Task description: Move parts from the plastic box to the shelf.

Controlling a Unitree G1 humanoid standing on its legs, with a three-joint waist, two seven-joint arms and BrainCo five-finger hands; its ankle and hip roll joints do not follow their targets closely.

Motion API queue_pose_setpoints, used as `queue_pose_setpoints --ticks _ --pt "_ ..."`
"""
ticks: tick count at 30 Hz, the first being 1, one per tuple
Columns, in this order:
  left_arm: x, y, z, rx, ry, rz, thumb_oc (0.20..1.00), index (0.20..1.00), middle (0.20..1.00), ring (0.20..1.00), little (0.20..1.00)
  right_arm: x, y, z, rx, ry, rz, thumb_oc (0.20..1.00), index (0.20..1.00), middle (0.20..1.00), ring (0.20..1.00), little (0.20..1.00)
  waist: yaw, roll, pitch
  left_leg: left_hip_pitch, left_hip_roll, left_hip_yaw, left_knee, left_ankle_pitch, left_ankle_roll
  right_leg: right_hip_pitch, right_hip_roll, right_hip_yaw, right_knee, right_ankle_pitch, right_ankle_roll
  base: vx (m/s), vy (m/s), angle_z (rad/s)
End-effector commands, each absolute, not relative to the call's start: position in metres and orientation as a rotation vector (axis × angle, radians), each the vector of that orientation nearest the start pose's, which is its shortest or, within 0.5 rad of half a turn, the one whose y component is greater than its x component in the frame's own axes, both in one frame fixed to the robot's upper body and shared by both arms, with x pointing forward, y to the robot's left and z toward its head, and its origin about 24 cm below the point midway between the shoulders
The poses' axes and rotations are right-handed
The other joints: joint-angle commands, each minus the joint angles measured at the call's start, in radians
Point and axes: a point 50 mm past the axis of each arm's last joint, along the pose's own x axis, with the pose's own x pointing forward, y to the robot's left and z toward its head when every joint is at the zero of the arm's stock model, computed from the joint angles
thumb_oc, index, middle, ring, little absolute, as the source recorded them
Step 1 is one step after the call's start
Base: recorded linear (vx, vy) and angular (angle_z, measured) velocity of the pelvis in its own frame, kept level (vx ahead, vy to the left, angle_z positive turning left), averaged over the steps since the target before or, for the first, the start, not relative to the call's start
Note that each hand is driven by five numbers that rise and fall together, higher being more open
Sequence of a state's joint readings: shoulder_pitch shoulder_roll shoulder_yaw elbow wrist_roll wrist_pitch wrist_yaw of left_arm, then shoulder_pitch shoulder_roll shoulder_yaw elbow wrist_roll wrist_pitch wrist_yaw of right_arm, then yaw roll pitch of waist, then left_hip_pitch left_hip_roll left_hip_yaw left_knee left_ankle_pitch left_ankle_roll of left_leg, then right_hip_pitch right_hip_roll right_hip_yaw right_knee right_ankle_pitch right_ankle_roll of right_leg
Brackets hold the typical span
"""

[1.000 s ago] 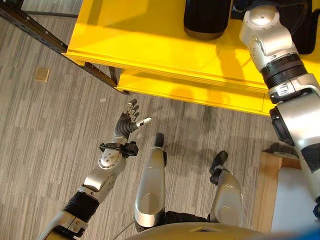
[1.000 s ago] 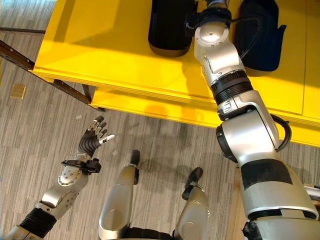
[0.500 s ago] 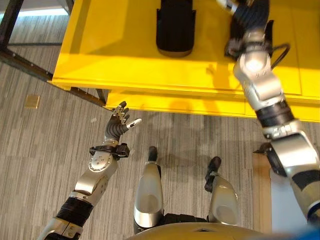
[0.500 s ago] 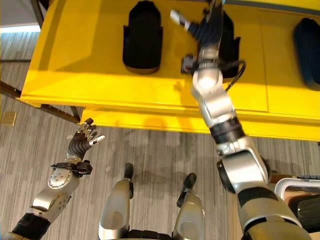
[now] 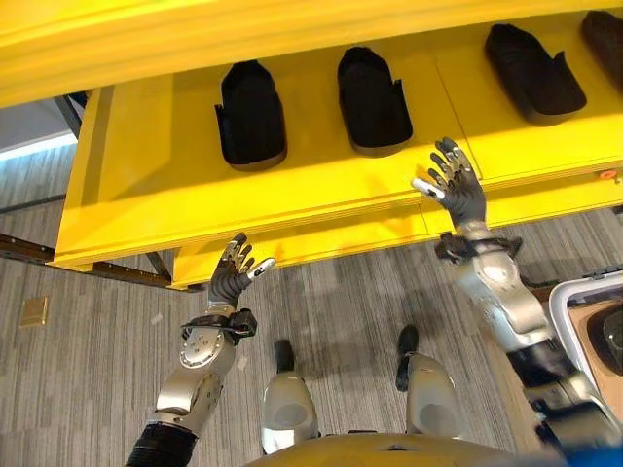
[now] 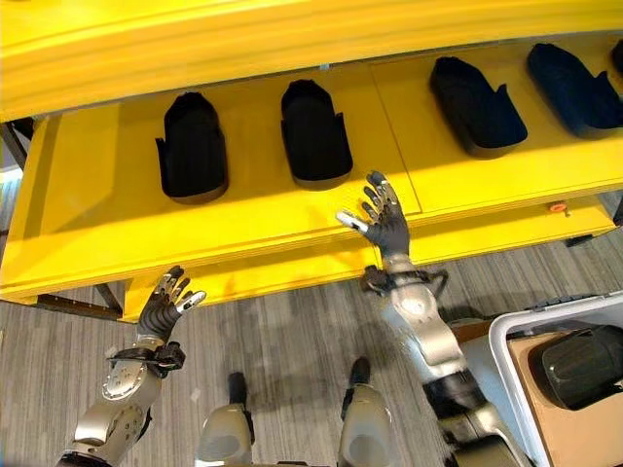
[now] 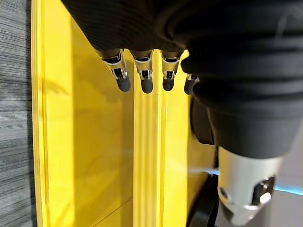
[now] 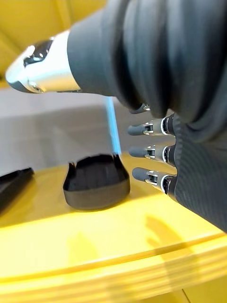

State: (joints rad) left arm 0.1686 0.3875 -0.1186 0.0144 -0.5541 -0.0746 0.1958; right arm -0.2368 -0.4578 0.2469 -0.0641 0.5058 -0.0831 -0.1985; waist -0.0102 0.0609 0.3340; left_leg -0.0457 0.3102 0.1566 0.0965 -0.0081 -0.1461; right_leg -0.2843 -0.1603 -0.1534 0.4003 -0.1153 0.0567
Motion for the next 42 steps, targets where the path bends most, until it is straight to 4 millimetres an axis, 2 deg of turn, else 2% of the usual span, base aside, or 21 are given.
queue_pose_setpoints --ticks 1,2,5,6,7,9,12,15,17,20,21,22,26,29,34,38,39,40,41,42 --pt "0.210 0.223 0.024 -0.078 0.096 0.132 1.000 1.000 1.000 1.000 1.000 0.276 -0.171 0.150 0.030 -0.425 0.186 1.000 1.000 1.000 1.000 1.000 0.014 -0.014 -0.030 -0.062 0.074 -0.092 -0.086 0.285 -0.008 0.073 0.027 -0.012 0.048 -0.142 -0.002 0.01 -0.385 -0.11" --pt "0.208 0.224 0.022 -0.076 0.099 0.135 1.000 1.000 1.000 1.000 1.000 0.268 -0.177 0.143 0.019 -0.400 0.196 1.000 1.000 1.000 1.000 1.000 0.010 -0.015 -0.036 -0.059 0.094 -0.098 -0.081 0.331 -0.013 0.076 0.052 -0.012 0.054 -0.155 -0.020 0.02 -0.257 -0.03" --pt "0.207 0.223 0.019 -0.079 0.106 0.134 1.000 1.000 1.000 1.000 1.000 0.263 -0.180 0.140 0.000 -0.387 0.212 1.000 1.000 1.000 1.000 1.000 0.007 -0.020 -0.039 -0.051 0.097 -0.111 -0.082 0.355 -0.010 0.080 0.068 -0.006 0.057 -0.165 -0.035 0.03 -0.228 -0.21" --pt "0.207 0.221 0.017 -0.104 0.110 0.142 1.000 1.000 1.000 1.000 1.000 0.262 -0.181 0.128 0.035 -0.333 0.210 1.000 1.000 1.000 1.000 1.000 0.013 -0.023 -0.048 -0.068 0.086 -0.136 -0.052 0.370 0.002 0.096 0.089 0.002 0.010 -0.147 -0.046 0.03 -0.230 -0.12" --pt "0.207 0.221 0.016 -0.108 0.114 0.144 1.000 1.000 1.000 1.000 1.000 0.261 -0.181 0.123 0.049 -0.310 0.213 1.000 1.000 1.000 1.000 1.000 0.017 -0.033 -0.047 -0.073 0.067 -0.148 -0.030 0.377 0.006 0.115 0.091 0.000 -0.027 -0.135 -0.049 0.04 -0.305 -0.14" --pt "0.209 0.219 0.017 -0.109 0.109 0.138 1.000 1.000 1.000 1.000 1.000 0.260 -0.181 0.115 0.075 -0.274 0.202 1.000 1.000 1.000 1.000 1.000 0.024 -0.046 -0.053 -0.100 0.021 -0.155 -0.004 0.348 0.023 0.151 0.101 -0.015 -0.112 -0.105 -0.052 0.04 -0.223 -0.21" --pt "0.206 0.220 0.015 -0.103 0.116 0.139 1.000 1.000 1.000 1.000 1.000 0.254 -0.182 0.105 0.076 -0.239 0.192 1.000 1.000 1.000 1.000 1.000 0.025 -0.068 -0.066 -0.106 -0.084 -0.145 -0.005 0.232 0.049 0.208 0.111 -0.023 -0.224 -0.061 -0.044 0.06 -0.156 0.00" --pt "0.203 0.220 0.014 -0.096 0.114 0.137 1.000 1.000 1.000 1.000 1.000 0.250 -0.183 0.096 0.089 -0.210 0.171 1.000 1.000 1.000 1.000 1.000 0.030 -0.076 -0.081 -0.111 -0.239 -0.171 -0.014 0.111 0.081 0.245 0.122 -0.018 -0.315 -0.013 -0.028 0.07 -0.053 -0.04" --pt "0.200 0.220 0.013 -0.097 0.117 0.141 1.000 1.000 1.000 1.000 1.000 0.247 -0.182 0.087 0.102 -0.180 0.164 1.000 1.000 1.000 1.000 1.000 0.039 -0.070 -0.098 -0.115 -0.339 -0.225 -0.025 0.080 0.102 0.254 0.139 -0.007 -0.357 0.015 -0.019 0.08 -0.014 -0.18" --pt "0.195 0.222 0.011 -0.095 0.125 0.153 1.000 1.000 1.000 1.000 1.000 0.244 -0.180 0.079 0.116 -0.156 0.156 1.000 1.000 1.000 1.000 1.000 0.048 -0.064 -0.113 -0.106 -0.419 -0.307 -0.039 0.063 0.126 0.257 0.168 0.031 -0.386 0.033 -0.010 0.07 0.032 -0.35" --pt "0.192 0.223 0.010 -0.097 0.130 0.158 1.000 1.000 1.000 1.000 1.000 0.243 -0.177 0.078 0.106 -0.152 0.167 1.000 1.000 1.000 1.000 1.000 0.049 -0.064 -0.121 -0.082 -0.425 -0.326 -0.059 0.049 0.144 0.265 0.179 0.050 -0.393 0.033 -0.009 0.08 0.081 -0.69" --pt "0.191 0.223 0.010 -0.101 0.131 0.157 1.000 1.000 1.000 1.000 1.000 0.242 -0.177 0.077 0.101 -0.152 0.168 1.000 1.000 1.000 1.000 1.000 0.044 -0.064 -0.129 -0.070 -0.423 -0.327 -0.077 0.057 0.152 0.269 0.187 0.059 -0.402 0.041 -0.009 0.09 0.089 -0.90" --pt "0.190 0.223 0.007 -0.096 0.149 0.156 1.000 1.000 1.000 1.000 1.000 0.233 -0.178 0.066 0.158 -0.102 0.140 1.000 1.000 1.000 1.000 1.000 0.035 -0.079 -0.153 -0.039 -0.406 -0.292 -0.114 0.058 0.160 0.294 0.184 0.062 -0.430 0.053 -0.003 0.06 0.079 -0.33" --pt "0.187 0.225 0.005 -0.087 0.166 0.160 1.000 1.000 1.000 1.000 1.000 0.229 -0.175 0.058 0.199 -0.062 0.144 1.000 1.000 1.000 1.000 1.000 0.038 -0.085 -0.160 -0.009 -0.408 -0.280 -0.130 0.044 0.175 0.311 0.185 0.089 -0.447 0.066 0.002 0.05 0.101 -0.28" --pt "0.186 0.225 0.003 -0.077 0.182 0.151 1.000 1.000 1.000 1.000 1.000 0.227 -0.170 0.056 0.243 -0.045 0.149 1.000 1.000 1.000 1.000 1.000 0.029 -0.084 -0.171 0.022 -0.403 -0.236 -0.123 0.013 0.188 0.326 0.180 0.130 -0.447 0.073 0.009 0.03 0.089 -0.29" --pt "0.188 0.221 0.005 -0.079 0.180 0.124 1.000 1.000 1.000 1.000 1.000 0.233 -0.159 0.060 0.261 -0.060 0.191 1.000 1.000 1.000 1.000 1.000 0.021 -0.072 -0.161 0.029 -0.401 -0.181 -0.084 -0.027 0.207 0.299 0.180 0.179 -0.393 0.073 0.017 -0.03 0.120 -0.47" --pt "0.189 0.222 0.007 -0.073 0.171 0.122 1.000 1.000 1.000 1.000 1.000 0.236 -0.153 0.063 0.263 -0.074 0.213 1.000 1.000 1.000 1.000 1.000 0.027 -0.065 -0.148 0.027 -0.393 -0.152 -0.069 -0.040 0.213 0.261 0.183 0.183 -0.331 0.064 0.025 -0.11 0.132 -0.59" --pt "0.190 0.223 0.009 -0.071 0.162 0.128 1.000 1.000 1.000 1.000 1.000 0.238 -0.147 0.065 0.271 -0.080 0.230 1.000 1.000 1.000 1.000 1.000 0.034 -0.058 -0.133 0.029 -0.385 -0.131 -0.066 -0.047 0.217 0.233 0.171 0.145 -0.281 0.058 0.038 -0.10 0.090 -0.61" --pt "0.190 0.224 0.009 -0.071 0.162 0.128 1.000 1.000 1.000 1.000 1.000 0.239 -0.147 0.065 0.271 -0.081 0.230 1.000 1.000 1.000 1.000 1.000 0.035 -0.059 -0.135 0.025 -0.385 -0.130 -0.066 -0.045 0.217 0.228 0.171 0.147 -0.281 0.060 0.037 -0.14 0.081 -1.07" --pt "0.192 0.229 0.013 -0.071 0.139 0.163 1.000 1.000 1.000 1.000 1.000 0.247 -0.134 0.071 0.269 -0.103 0.262 1.000 1.000 1.000 1.000 1.000 0.070 -0.036 -0.119 0.030 -0.349 -0.063 -0.084 -0.051 0.207 0.177 0.065 -0.055 -0.218 0.057 0.075 -0.08 0.064 -1.34"
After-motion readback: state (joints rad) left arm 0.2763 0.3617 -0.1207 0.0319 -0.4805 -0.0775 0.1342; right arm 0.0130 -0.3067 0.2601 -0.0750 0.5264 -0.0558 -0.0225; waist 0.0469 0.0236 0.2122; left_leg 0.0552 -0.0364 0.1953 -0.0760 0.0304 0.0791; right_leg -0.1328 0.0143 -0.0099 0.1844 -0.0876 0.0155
